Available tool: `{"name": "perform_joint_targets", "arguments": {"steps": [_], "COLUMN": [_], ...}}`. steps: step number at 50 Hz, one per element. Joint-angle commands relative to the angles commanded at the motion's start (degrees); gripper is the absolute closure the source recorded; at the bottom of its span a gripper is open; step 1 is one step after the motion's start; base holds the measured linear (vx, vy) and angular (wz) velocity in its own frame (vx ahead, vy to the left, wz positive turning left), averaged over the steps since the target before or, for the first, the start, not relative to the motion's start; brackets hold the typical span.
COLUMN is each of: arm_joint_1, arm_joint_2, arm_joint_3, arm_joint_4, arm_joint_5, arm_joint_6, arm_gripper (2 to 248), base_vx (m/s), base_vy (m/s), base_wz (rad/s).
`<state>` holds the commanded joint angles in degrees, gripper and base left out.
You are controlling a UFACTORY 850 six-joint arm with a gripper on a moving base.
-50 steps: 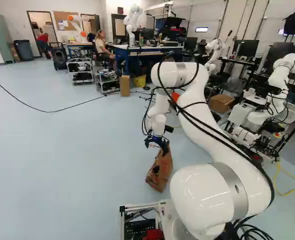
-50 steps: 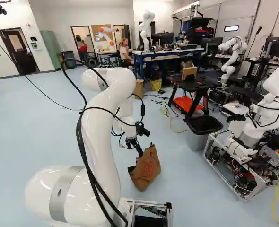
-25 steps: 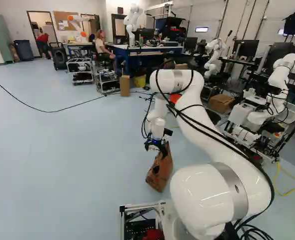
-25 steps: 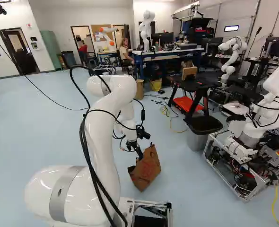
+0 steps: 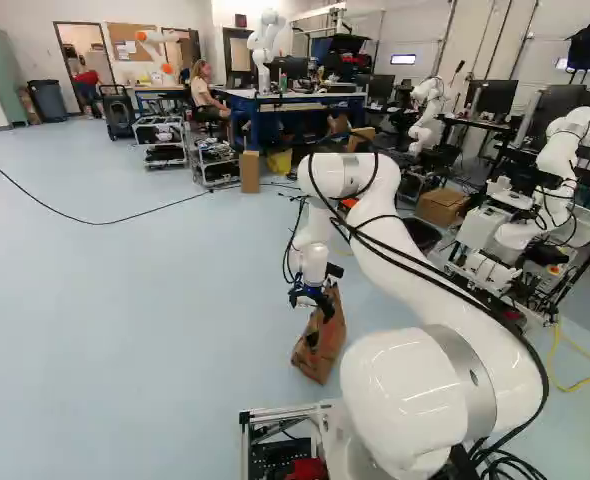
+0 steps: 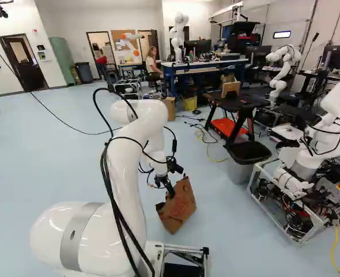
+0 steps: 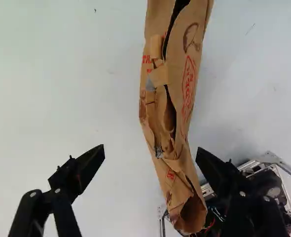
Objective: Pick up the grocery bag from the ground
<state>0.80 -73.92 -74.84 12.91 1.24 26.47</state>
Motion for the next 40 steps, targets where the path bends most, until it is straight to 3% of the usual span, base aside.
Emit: {"name": "perform_joint_targets", "arguments": {"steps": [40], "arm_joint_1": [0.0], "arm_joint_2": [-8.8], "arm_joint_3": [-7.7], "arm_joint_4": [0.0], "arm_joint_5": [0.0], "arm_joint_6": [0.0], "arm_gripper": [3], "base_vx": [0.000], "base_vy": [0.000], "base_wz": [0.000]}}
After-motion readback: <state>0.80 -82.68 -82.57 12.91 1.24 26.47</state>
